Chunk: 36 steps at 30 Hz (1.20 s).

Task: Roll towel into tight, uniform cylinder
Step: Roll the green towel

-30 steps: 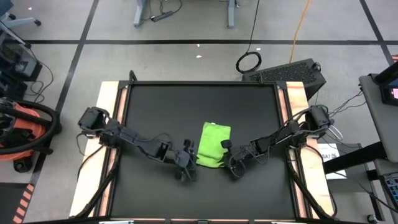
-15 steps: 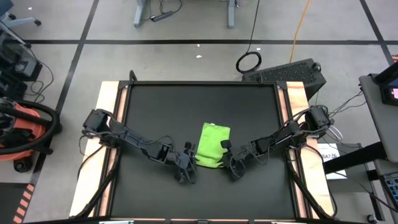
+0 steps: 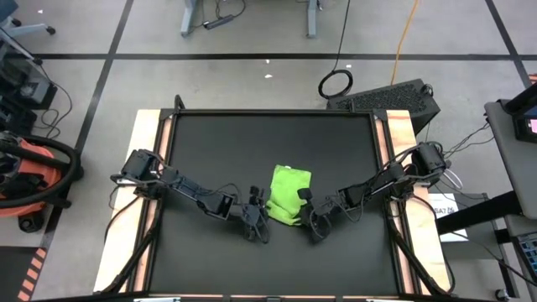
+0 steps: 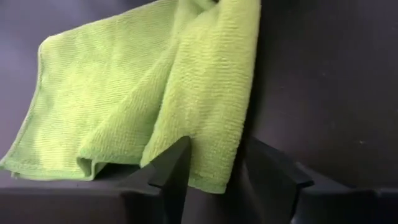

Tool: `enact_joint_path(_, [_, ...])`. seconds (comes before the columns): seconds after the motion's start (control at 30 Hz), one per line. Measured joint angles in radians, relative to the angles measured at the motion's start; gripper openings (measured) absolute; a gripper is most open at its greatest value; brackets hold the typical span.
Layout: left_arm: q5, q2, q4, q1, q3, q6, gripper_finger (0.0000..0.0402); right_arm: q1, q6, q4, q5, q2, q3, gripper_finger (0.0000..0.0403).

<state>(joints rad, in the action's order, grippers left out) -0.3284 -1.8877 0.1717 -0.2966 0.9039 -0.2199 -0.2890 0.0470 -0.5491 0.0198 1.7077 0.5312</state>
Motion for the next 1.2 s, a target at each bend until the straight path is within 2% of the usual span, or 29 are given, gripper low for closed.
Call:
enact_joint_path(0.1, [0.009,0.0,0.0,0.0,0.0,-0.008,0.0114,0.0,-0.024,0.001,-0.052,0.0,0.0,0.0032])
enact_joint_path(0.23, [0.13,0.002,0.001,0.001,0.0,-0.003,0.0019,0.0,-0.08,0.0,-0.144,0.0,0.0,0.0032])
enact_joint_path(0.33, [0.229,0.008,0.005,0.005,0.005,0.044,0.0013,0.0,-0.125,-0.006,-0.222,0.0,0.0,0.0032])
enact_joint_path(0.53, [0.509,0.018,-0.003,0.036,0.043,0.17,0.0012,-0.001,-0.218,-0.017,-0.337,-0.001,0.0,0.0032])
enact_joint_path(0.7, [0.678,0.028,-0.054,0.075,0.086,0.25,0.0012,-0.001,-0.249,-0.021,-0.35,-0.002,0.0,0.004])
enact_joint_path(0.83, [0.776,0.028,-0.095,0.11,0.104,0.315,0.0011,-0.01,-0.213,0.003,-0.33,-0.02,0.0,0.0098])
enact_joint_path(1.0, [0.896,0.028,-0.112,0.145,0.106,0.398,0.0011,-0.025,-0.16,0.142,-0.198,-0.108,0.0,0.0214])
enact_joint_path(1.07, [0.927,0.028,-0.113,0.158,0.106,0.42,0.0011,-0.037,-0.135,0.205,-0.142,-0.156,0.0,0.0247])
enact_joint_path(1.2, [0.958,0.028,-0.109,0.178,0.106,0.438,0.0011,-0.083,-0.066,0.266,-0.052,-0.242,0.0,0.0267])
